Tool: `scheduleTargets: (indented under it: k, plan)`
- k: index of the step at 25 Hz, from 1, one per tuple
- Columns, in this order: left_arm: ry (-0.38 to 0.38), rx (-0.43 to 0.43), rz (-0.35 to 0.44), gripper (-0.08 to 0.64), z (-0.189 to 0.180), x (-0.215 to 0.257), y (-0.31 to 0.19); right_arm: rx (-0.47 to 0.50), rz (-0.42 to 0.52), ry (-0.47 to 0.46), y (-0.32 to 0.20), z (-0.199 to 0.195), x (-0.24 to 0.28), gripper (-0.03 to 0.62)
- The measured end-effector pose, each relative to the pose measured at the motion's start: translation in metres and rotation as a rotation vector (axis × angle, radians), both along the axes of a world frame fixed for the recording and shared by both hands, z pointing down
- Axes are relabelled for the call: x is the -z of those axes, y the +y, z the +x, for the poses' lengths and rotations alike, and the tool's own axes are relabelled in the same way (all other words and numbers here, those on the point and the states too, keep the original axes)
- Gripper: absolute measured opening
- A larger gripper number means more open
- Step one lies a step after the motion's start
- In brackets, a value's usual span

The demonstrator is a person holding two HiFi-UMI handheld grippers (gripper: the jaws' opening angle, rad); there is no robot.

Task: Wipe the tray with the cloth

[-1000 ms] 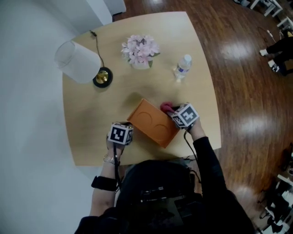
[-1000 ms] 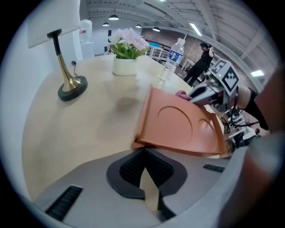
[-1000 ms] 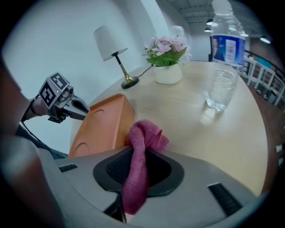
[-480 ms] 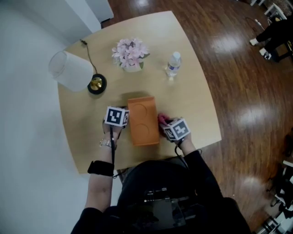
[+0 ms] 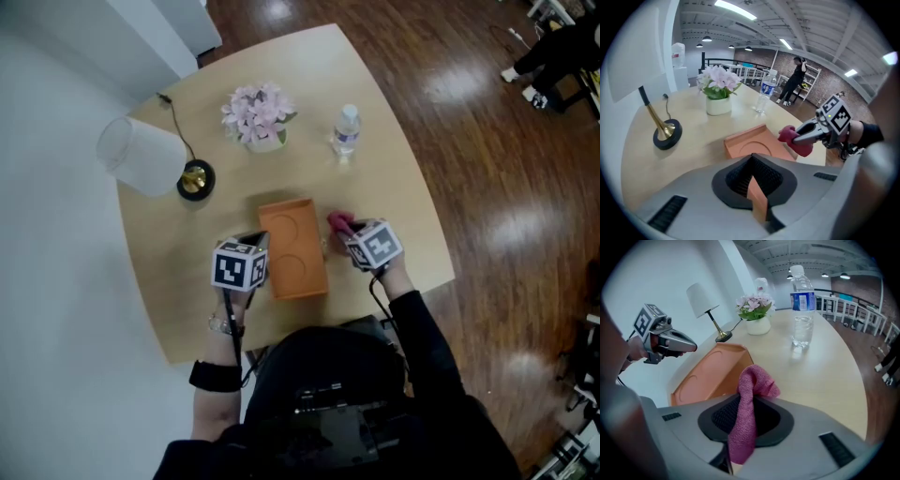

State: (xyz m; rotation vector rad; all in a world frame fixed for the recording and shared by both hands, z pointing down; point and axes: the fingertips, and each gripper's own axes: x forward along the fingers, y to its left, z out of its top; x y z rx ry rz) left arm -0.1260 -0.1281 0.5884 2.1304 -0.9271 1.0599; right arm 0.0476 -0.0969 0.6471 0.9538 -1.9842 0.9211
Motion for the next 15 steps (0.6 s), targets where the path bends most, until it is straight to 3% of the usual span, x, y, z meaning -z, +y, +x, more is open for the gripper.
scheduleTargets:
  k: [6, 10, 15]
  plan:
    - [0.027, -0.1, -0.08, 0.002, 0.047, -0.015, 0.029, 0.135, 0.089, 0.066, -0.047, -0.012, 0.001, 0.086]
    - [-0.046, -0.129, -0.129, 0.002, 0.047, -0.039, 0.041, 0.221, 0.103, 0.088, -0.068, -0.02, -0.008, 0.084]
    - [-0.046, -0.114, -0.151, 0.002, 0.045, -0.046, 0.039, 0.329, 0.102, 0.068, -0.071, -0.038, -0.018, 0.086]
